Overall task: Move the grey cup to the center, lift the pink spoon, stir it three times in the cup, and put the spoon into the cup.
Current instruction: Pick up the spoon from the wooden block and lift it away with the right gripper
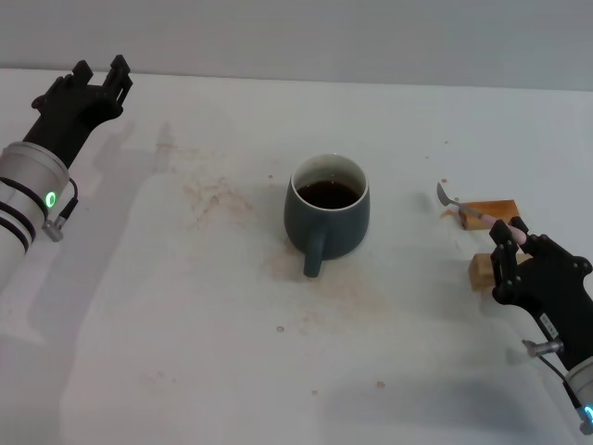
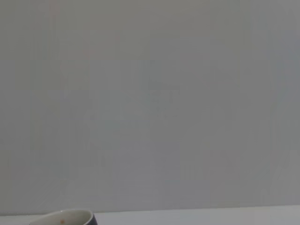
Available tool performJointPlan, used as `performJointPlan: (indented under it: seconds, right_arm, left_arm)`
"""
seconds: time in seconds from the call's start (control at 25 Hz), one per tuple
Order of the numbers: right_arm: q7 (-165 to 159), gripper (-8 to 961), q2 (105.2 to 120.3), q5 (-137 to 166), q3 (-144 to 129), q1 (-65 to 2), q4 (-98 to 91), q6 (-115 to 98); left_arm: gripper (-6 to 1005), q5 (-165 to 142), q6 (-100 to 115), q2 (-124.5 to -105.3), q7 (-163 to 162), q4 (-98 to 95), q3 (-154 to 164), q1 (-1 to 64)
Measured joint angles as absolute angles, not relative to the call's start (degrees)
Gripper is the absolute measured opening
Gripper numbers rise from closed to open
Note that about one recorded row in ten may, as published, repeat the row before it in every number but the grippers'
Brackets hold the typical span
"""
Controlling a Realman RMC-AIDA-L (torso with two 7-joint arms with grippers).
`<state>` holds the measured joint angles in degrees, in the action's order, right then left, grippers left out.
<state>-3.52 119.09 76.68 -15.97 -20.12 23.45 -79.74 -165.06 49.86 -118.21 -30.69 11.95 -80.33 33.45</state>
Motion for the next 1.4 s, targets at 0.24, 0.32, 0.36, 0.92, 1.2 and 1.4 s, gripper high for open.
performJointPlan:
  seconds: [0.24, 0.32, 0.36, 0.92, 1.2, 1.4]
  right_arm:
    - [-3.51, 100, 119.22, 76.64, -16.19, -20.11, 23.34, -79.07]
    - [-3.51, 100, 119.23, 76.64, -16.23, -20.08, 23.30, -78.99]
    - [-3.51, 100, 119.23, 76.63, -16.25, -20.07, 23.29, -78.96]
    - [-3.43, 100, 119.31, 76.64, -16.35, -19.78, 23.29, -78.29]
    - [-3.40, 100, 119.35, 76.64, -16.35, -19.78, 23.29, -78.29]
    - [-3.40, 101, 119.36, 76.70, -16.42, -19.91, 23.29, -78.29]
  left_arm:
    - [549, -165.06, 49.44, -118.21, -30.61, 12.18, -80.33, 33.20]
    - [549, -165.06, 49.43, -118.21, -30.61, 12.29, -80.34, 33.10]
    - [549, -165.06, 49.42, -118.21, -30.61, 12.30, -80.33, 33.09]
    - [549, -165.06, 49.39, -118.21, -30.74, 12.11, -80.33, 33.04]
    - [549, -165.06, 49.39, -118.21, -30.77, 12.10, -80.33, 33.04]
    - [549, -165.06, 49.39, -118.21, -30.76, 12.05, -80.33, 33.04]
